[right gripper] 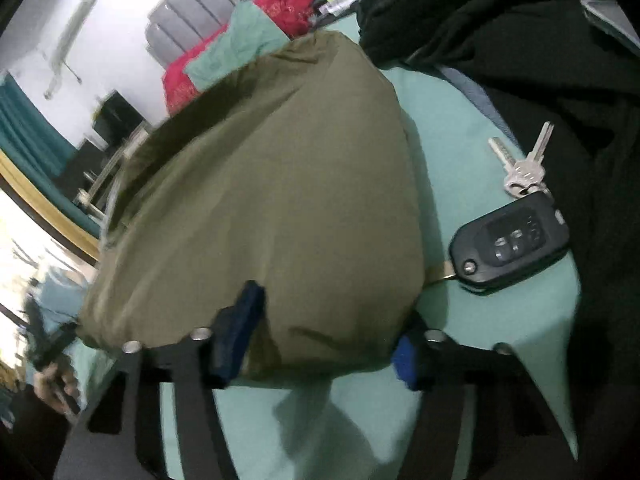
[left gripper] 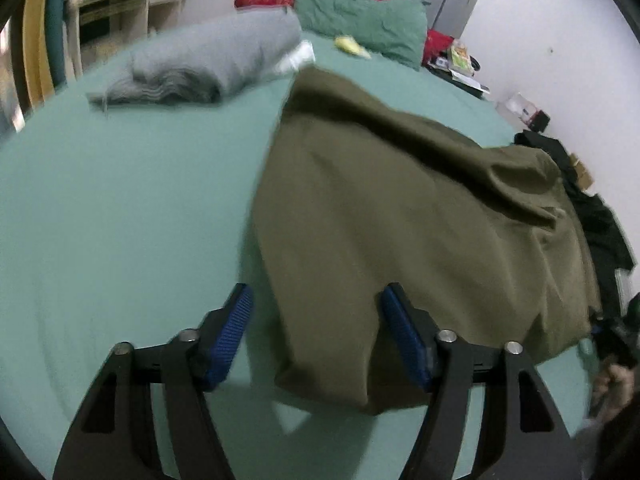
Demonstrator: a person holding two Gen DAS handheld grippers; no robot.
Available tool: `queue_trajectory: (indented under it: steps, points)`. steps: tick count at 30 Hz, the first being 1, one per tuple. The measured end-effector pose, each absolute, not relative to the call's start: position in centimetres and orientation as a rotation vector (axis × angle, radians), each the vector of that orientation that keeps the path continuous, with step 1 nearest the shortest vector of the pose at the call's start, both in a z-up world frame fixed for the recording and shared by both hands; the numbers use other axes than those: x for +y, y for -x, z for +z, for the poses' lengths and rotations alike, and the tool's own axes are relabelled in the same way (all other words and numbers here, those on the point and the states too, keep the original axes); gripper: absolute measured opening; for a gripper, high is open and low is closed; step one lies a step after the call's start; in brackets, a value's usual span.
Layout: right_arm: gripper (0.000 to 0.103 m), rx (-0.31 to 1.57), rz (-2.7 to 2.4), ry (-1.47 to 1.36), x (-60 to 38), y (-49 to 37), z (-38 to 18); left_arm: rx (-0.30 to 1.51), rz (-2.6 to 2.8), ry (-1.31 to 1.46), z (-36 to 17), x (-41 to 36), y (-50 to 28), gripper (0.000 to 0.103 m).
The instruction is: Fold large clothes
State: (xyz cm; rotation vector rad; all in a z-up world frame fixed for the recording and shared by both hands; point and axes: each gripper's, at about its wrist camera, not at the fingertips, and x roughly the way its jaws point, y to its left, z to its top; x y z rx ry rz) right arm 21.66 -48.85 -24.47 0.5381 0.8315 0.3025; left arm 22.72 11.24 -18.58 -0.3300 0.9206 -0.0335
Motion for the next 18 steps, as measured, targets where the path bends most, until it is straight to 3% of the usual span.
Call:
queue_trajectory:
  steps: [1, 4, 10, 18]
  points:
    - [0.030, 0.821, 0.319, -0.560, -49.0, -21.5, -24.3, 0.952, -0.071, 0.341, -19.2, 11.0, -22.8, 0.021]
    - [0.021, 0.790, 0.317, -0.535, -48.7, -20.4, -22.6, 0.922, -0.059, 0.260, -18.0, 9.6, -21.6, 0.009]
    - [0.019, 0.771, 0.307, -0.512, -47.8, -15.5, -19.8, 0.880, -0.046, 0.313, -15.0, 10.5, -16.0, 0.008]
    - [0.020, 0.817, 0.279, -0.449, -48.3, -7.6, -18.5, 0.996, -0.072, 0.302, -14.3, 9.2, -7.1, 0.011]
